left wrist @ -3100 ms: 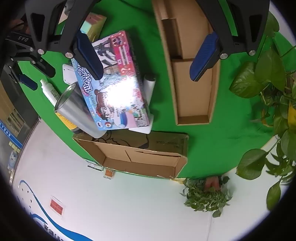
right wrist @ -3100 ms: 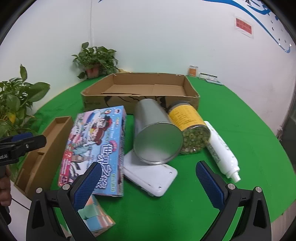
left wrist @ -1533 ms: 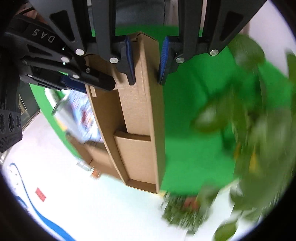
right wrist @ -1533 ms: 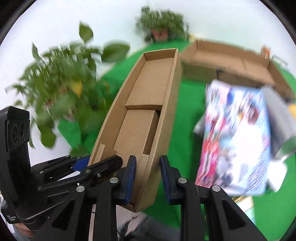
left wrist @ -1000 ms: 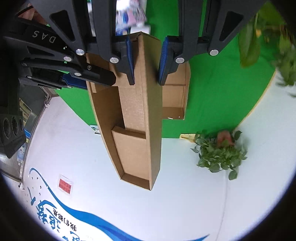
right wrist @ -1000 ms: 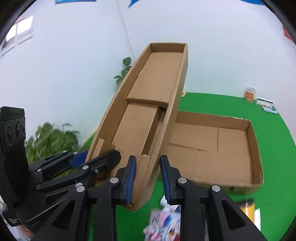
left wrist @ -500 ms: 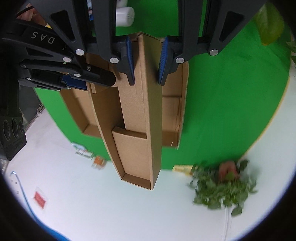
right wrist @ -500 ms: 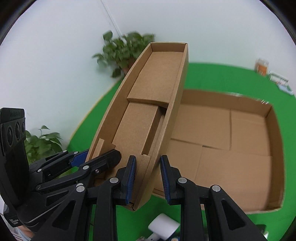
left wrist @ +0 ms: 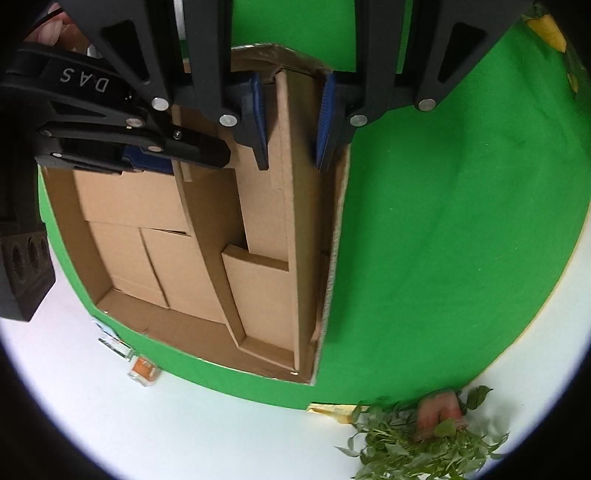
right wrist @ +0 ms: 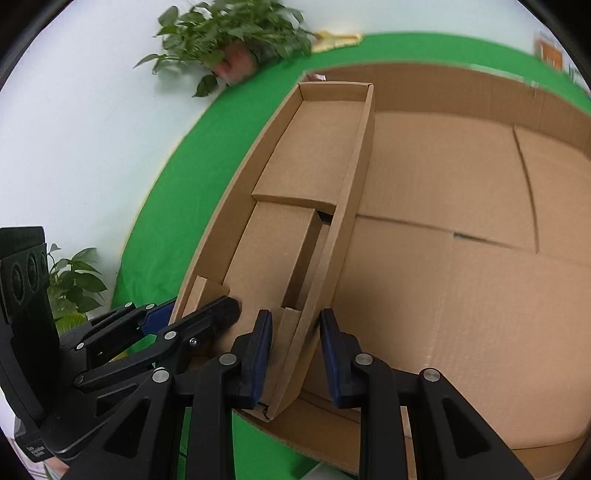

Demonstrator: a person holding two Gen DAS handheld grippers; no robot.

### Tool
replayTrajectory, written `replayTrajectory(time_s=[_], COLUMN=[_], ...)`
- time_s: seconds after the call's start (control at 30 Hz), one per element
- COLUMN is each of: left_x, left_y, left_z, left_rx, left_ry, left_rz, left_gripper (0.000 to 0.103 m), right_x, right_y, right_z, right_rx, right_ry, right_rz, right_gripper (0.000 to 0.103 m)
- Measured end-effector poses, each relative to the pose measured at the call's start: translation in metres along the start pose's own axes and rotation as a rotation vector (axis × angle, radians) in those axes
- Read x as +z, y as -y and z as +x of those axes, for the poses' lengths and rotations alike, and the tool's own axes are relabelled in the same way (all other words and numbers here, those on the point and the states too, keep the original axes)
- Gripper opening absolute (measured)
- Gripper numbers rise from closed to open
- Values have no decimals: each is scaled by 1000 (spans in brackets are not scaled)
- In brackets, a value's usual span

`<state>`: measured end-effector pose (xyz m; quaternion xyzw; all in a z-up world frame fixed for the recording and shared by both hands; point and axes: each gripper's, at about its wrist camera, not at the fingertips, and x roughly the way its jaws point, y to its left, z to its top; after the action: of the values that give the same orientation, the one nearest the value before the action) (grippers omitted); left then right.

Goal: Organize rigid objects
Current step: 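Lift the cardboard tray and lower it into the large open box, then open the right gripper and move it back toward the game box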

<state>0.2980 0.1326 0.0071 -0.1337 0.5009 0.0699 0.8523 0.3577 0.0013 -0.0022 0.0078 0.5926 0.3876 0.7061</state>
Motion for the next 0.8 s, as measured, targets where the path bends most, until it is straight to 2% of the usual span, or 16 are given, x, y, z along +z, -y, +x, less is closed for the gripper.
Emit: replayTrajectory(time_s=[0.1, 0.2, 0.27, 0.3, 0.37, 0.4, 0.43, 0.47, 0.5, 0.53, 0.57, 0.6, 0.67, 0.73, 0.77, 0.8], left_x=[-1, -3, -10, -14, -21, -26, -31, -37, -43, -53, -62, -69, -83, -97, -105, -108], left_y=[-6, -7, -6, -6, -5, -3, -1, 2, 7, 12, 15, 18, 26, 33, 35, 37], left_z=[-2, -17, -36, -43, -65, -79, -90, -104, -118, -134, -148, -158, -176, -189, -194, -196], left_rx=[1, -24, -42, -53, -58, -48, -42, -39, -31, -15, 0, 12, 22, -10, -31, -44], left_ry=[8, 44, 89, 107, 168, 209, 246, 290, 337, 402, 464, 511, 568, 576, 566, 556], left_rz=[-8, -1, 11, 15, 27, 37, 48, 62, 73, 85, 99, 112, 131, 143, 146, 145], left_gripper=[21, 24, 28, 30, 34, 36, 45, 60, 70, 84, 85, 85, 85, 85, 85, 85], right_x=[4, 4, 3, 2, -5, -11, -18, -27, -40, -53, -77, -93, -143, -177, -207, -221], right_y=[1, 4, 6, 5, -2, -8, -14, -21, -25, -30, -36, -40, -45, -40, -40, -37], right_z=[8, 18, 21, 19, 2, -18, -37, -59, -86, -108, -142, -161, -208, -237, -251, -261], right_rx=[11, 6, 38, 33, 18, -11, -43, -87, -138, -173, -227, -263, -349, -379, -395, -403], right_ry=[-14, -26, -33, -29, 8, 60, 107, 159, 221, 275, 369, 428, 576, 648, 688, 702], right_rz=[-5, 13, 42, 46, 28, 9, -9, -30, -57, -82, -130, -158, -226, -267, -304, -319], right_gripper=[25, 27, 31, 35, 54, 66, 71, 72, 75, 82, 86, 92, 95, 102, 103, 102])
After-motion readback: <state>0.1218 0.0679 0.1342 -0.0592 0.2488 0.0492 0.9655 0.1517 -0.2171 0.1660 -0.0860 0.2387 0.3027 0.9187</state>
